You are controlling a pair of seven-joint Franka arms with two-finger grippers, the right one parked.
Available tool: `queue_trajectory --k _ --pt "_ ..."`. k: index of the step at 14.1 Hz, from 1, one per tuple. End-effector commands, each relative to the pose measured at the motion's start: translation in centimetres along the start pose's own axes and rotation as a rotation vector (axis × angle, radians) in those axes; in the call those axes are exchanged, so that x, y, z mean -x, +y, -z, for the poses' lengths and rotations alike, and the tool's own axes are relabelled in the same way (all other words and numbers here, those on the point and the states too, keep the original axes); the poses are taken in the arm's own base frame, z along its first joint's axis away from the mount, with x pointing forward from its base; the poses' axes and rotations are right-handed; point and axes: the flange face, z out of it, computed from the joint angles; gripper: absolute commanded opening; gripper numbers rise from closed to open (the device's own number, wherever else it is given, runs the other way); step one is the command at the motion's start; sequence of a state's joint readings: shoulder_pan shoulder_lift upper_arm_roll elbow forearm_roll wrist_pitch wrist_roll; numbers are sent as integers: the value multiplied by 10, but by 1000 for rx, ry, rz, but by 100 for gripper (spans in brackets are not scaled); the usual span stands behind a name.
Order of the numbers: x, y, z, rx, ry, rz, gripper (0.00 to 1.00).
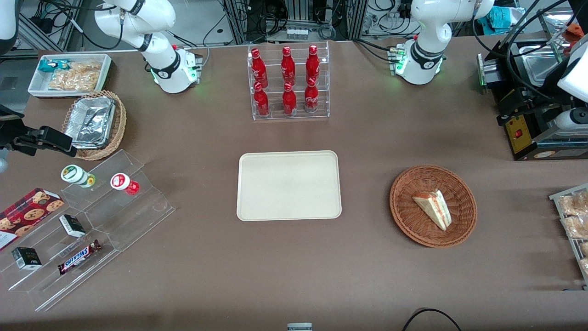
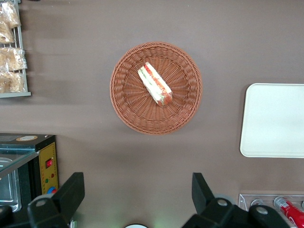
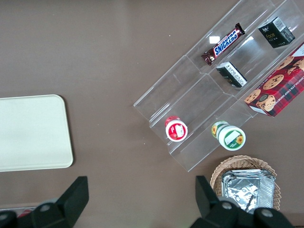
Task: Place sandwich from basket to tray
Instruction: 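Move the left gripper toward the wicker basket holding the sandwich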
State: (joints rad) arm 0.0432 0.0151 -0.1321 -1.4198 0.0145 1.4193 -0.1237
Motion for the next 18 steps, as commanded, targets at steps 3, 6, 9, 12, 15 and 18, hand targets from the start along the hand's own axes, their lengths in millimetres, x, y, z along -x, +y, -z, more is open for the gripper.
queue_trajectory --k 3,6,9,12,15,18 --pt "-2 -2 4 -1 11 0 100" --pt "-1 -2 2 -1 4 18 100" --pt "-17 -4 -42 -11 -90 55 100" --pt "-44 -13 -118 -27 -194 180 100" --pt "-70 -10 -206 -39 -197 323 100" --pt "-96 -3 -289 -42 -216 435 100"
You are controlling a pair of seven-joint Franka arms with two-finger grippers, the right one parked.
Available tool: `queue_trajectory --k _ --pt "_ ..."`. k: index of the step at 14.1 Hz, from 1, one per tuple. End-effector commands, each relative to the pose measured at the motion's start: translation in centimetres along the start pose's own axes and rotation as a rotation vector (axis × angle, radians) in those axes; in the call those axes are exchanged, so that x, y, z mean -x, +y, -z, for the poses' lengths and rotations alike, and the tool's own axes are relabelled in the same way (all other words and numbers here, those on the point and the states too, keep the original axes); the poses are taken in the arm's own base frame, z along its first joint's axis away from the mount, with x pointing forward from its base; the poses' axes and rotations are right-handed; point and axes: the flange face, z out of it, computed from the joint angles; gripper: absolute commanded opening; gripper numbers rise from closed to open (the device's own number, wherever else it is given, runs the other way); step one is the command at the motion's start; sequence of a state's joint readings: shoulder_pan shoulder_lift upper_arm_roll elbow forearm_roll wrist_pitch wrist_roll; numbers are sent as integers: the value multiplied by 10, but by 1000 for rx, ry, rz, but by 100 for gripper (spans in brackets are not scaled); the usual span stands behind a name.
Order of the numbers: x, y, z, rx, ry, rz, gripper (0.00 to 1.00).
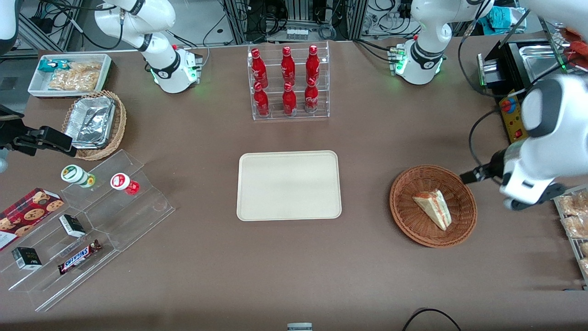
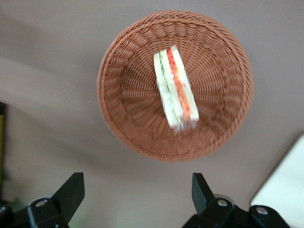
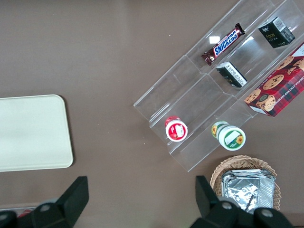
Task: Place sandwich from basket to tray
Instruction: 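Lower the left gripper onto the wrapped sandwich and close on it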
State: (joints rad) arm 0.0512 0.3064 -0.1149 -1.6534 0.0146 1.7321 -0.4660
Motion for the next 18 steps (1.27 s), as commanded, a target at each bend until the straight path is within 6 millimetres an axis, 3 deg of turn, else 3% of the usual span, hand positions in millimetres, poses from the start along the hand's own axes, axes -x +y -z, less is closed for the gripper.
queue_trajectory --k 1,4,15,18 --pt "-25 19 -50 -1 2 128 100" --pt "-39 38 -89 15 18 258 100" --pt "-29 39 -171 27 24 259 98" --pt "-30 40 -176 24 19 255 45"
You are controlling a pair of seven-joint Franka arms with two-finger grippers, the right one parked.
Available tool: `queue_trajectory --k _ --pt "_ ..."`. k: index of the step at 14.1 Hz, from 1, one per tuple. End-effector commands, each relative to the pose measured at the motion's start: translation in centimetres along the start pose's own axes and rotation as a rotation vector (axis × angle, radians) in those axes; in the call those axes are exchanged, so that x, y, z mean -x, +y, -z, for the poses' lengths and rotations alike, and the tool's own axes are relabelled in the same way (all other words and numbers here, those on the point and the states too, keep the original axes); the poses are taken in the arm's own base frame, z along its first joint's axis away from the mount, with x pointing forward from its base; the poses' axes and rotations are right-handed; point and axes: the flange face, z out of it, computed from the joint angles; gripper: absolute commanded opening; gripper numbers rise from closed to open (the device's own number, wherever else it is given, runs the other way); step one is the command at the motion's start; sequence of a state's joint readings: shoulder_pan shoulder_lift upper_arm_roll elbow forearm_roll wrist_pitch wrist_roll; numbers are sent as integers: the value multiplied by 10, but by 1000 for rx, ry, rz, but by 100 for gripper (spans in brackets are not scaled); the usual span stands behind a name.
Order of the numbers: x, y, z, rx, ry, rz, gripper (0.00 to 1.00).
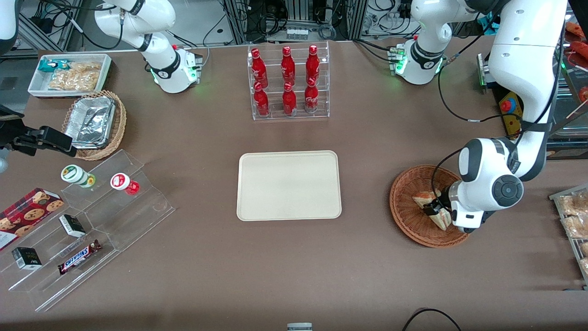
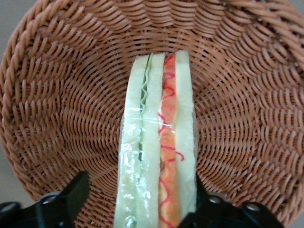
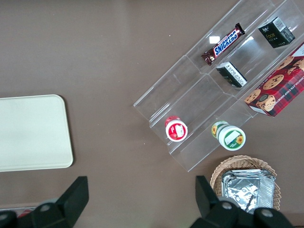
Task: Place sandwich from basket to tray
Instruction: 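Lower the left gripper onto the wrapped sandwich and close on it, then lift the sandwich and carry it over the cream tray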
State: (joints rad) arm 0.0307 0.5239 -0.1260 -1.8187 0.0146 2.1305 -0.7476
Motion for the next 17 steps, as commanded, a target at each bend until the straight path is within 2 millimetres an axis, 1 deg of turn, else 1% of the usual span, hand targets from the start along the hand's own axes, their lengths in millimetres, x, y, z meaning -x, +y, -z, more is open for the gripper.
queue_trajectory --k 1,2,3,5,6,8,9,10,11,12,14,15,16,17 --pt "3 4 3 -2 21 3 32" --pt "4 6 7 1 27 -2 25" --pt "8 14 16 9 41 -15 23" --pt "20 34 39 20 64 -48 23" --pt "33 48 56 14 66 -73 23" --pt "66 79 86 -25 48 -139 23" --pt "91 101 97 -45 41 -186 23" --pt "123 125 103 -63 42 -243 23" --pt "150 144 103 -71 49 -293 24" --pt "181 164 94 -82 51 -348 24" --pt "241 214 81 -77 68 -456 25" --pt "266 234 70 -79 70 -497 27" --pt "285 253 54 -80 67 -505 27" --pt "302 267 44 -78 69 -510 27"
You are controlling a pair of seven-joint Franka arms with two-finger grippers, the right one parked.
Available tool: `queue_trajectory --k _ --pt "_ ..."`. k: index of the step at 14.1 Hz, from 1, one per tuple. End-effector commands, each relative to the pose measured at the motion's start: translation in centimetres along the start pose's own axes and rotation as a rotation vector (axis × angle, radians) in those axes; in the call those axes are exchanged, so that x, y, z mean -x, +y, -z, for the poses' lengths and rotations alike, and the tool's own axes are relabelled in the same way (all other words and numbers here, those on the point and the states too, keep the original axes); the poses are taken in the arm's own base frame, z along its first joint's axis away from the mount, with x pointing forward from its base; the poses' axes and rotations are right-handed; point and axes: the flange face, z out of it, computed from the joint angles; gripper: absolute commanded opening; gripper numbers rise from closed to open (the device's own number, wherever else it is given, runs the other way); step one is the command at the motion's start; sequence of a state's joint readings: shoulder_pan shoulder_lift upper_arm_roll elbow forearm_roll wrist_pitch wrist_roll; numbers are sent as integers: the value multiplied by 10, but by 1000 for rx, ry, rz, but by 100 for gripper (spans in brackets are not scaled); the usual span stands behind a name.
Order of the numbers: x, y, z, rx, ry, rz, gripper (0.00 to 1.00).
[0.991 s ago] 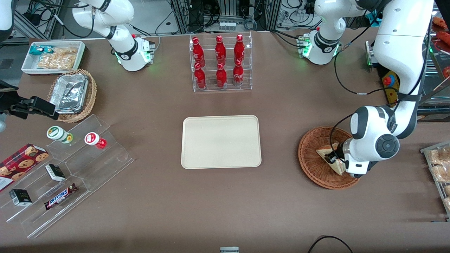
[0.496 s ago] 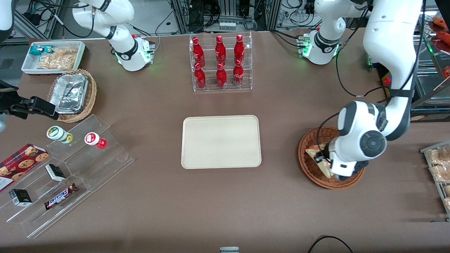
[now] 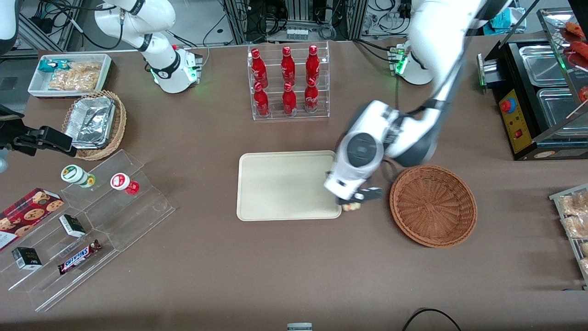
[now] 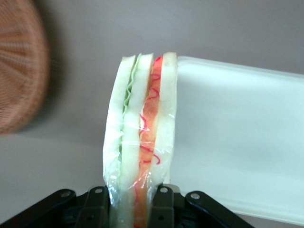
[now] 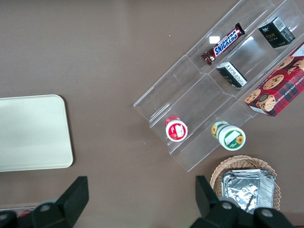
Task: Place sandwich from basket to tray
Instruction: 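Lift the sandwich and carry it over the cream tray, then lower the sandwich onto the tray and open the left gripper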
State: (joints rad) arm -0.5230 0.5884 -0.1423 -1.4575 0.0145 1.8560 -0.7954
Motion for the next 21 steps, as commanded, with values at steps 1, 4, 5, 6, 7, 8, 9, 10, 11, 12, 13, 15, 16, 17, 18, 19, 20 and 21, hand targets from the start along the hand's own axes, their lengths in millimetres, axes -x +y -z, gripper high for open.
queue_trajectory --k 1,4,5,6,7,8,9,10,11,12,13,15,16,17,18,19,20,21 --pt "5 58 -31 -11 5 -35 27" --pt "26 102 -66 -5 14 -98 27" --pt "31 109 -77 -4 11 -110 27" --pt "32 113 -84 0 9 -111 27" --pt "36 120 -91 8 15 -120 27" --pt "39 125 -97 11 18 -127 27" --pt "39 127 -102 12 18 -129 27" --pt "37 129 -105 15 19 -126 27" --pt "34 131 -108 18 19 -117 27" --pt "33 133 -109 20 20 -115 27" --pt "36 135 -113 19 17 -108 27" --pt "36 135 -116 13 14 -94 46" --pt "36 134 -112 14 15 -96 72" --pt "36 134 -107 19 24 -98 99" --pt "36 134 -99 19 36 -101 100" --pt "40 134 -77 33 55 -111 100" --pt "41 128 -55 36 66 -111 100" --pt "43 119 -27 26 64 -109 100"
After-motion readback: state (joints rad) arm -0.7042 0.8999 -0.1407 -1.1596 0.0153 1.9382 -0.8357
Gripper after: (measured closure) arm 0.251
